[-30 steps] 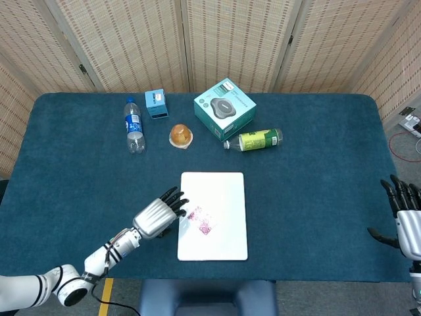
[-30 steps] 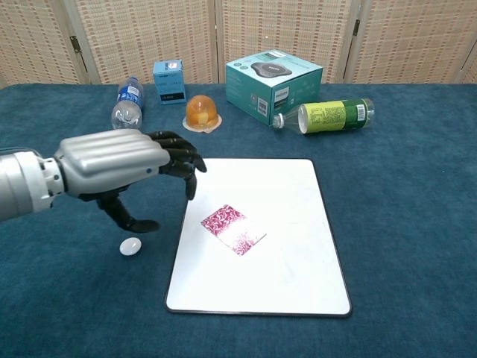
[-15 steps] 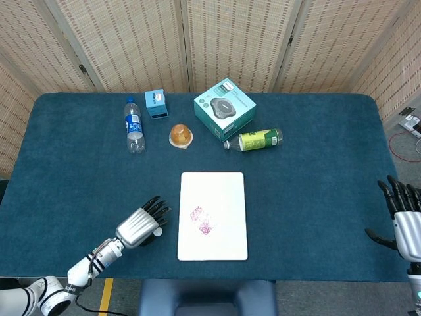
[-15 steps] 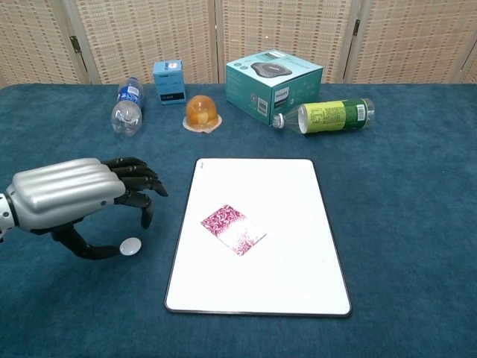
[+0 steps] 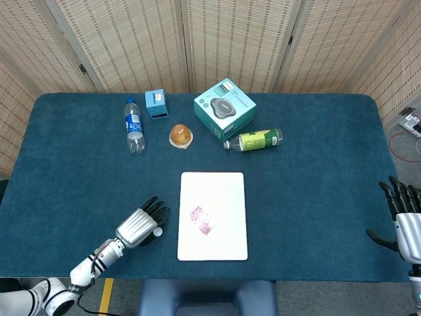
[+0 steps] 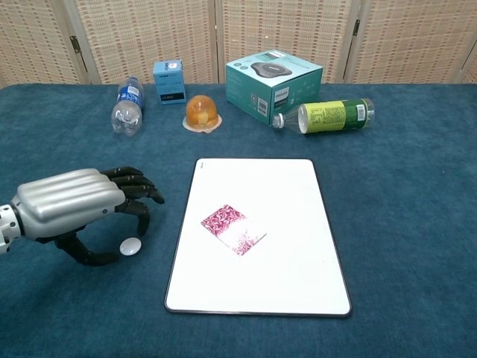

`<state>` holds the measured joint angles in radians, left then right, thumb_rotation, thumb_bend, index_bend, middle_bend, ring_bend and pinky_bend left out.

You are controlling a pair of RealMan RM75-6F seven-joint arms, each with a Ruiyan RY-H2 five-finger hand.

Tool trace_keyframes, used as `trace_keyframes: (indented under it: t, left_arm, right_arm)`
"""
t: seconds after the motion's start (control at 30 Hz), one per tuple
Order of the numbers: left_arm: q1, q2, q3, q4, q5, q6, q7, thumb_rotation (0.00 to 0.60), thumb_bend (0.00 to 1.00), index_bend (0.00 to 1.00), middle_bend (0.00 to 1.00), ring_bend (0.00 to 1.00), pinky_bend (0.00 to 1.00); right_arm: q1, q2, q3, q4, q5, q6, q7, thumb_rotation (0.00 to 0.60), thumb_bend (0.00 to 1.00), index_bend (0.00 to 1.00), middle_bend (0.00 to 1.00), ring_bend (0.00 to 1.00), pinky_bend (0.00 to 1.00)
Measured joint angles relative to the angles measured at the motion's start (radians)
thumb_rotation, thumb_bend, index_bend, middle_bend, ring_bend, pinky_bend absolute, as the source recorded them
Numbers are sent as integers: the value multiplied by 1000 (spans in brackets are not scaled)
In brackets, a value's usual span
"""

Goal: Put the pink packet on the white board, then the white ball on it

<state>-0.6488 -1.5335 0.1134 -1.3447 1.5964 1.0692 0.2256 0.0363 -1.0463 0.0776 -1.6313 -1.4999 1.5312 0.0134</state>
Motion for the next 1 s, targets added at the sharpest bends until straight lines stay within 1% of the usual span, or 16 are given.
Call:
trace_keyframes:
  t: [0.2, 0.43, 0.73, 1.0]
  left_arm:
    - [8, -10, -8, 18, -3, -10, -5, 600, 343, 451, 174, 117, 0]
    - [13, -16, -16, 29, -4, -19, -10, 600, 344, 493, 178, 119, 0]
    - [15, -21, -21, 26, 8, -20, -11, 600, 354, 493, 186, 125, 0]
    - [11, -12, -31, 6, 20, -18, -14, 600, 397, 494, 188, 125, 0]
  right_arm:
    - [0, -2, -2, 1, 0, -2, 0, 600, 136, 21, 16, 0, 0]
    - [-4, -2, -2, 1, 2, 2, 2, 600, 136, 23, 16, 0, 0]
    - [-5, -4, -2, 3, 2, 1, 3, 600, 136, 23, 16, 0, 0]
    - [-7, -7, -2, 8, 5, 1, 9, 600, 136, 23, 16, 0, 0]
